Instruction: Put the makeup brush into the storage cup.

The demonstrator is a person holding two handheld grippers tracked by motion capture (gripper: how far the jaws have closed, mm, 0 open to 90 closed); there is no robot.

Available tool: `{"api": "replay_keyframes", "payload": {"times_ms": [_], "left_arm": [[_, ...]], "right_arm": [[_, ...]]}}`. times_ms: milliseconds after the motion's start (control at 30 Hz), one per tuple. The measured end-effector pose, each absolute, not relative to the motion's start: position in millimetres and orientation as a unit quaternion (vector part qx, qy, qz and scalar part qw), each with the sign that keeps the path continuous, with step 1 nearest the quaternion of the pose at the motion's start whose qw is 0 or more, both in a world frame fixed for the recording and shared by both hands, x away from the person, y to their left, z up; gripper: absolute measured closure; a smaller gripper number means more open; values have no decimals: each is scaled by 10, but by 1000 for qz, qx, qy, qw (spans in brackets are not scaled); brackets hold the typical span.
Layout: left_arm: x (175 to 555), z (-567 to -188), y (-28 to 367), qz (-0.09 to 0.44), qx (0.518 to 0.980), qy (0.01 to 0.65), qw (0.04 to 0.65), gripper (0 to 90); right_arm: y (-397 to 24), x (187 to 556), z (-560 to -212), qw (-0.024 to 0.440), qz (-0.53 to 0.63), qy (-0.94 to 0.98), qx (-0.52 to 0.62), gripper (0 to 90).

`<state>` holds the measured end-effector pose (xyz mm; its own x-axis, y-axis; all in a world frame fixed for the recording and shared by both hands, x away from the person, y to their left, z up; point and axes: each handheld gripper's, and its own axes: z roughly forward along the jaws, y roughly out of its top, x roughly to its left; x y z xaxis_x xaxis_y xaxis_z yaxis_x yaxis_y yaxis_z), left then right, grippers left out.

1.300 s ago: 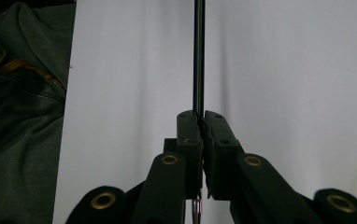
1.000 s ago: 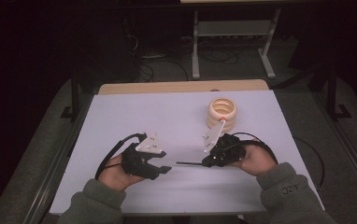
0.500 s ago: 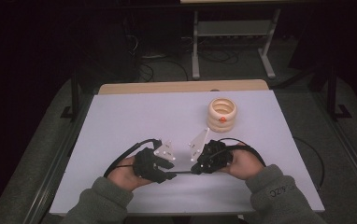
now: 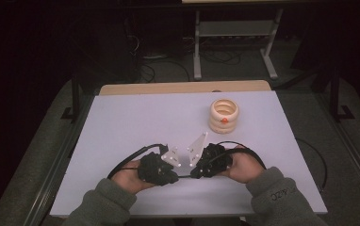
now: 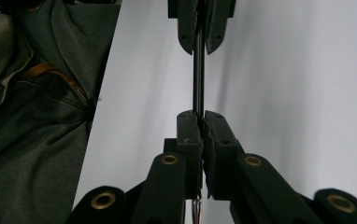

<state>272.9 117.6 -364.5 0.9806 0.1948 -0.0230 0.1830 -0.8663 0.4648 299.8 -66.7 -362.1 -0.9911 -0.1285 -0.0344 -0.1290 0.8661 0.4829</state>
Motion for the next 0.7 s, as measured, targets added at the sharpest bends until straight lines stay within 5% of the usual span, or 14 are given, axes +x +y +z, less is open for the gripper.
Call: {"api": "replay_keyframes", "payload": {"times_ms": [700], "left_arm": [[2719,-3753,1367,36,953,135,271,855]], "right_arm": [[-890,3021,-3604,25,325,945,-5,722]]}}
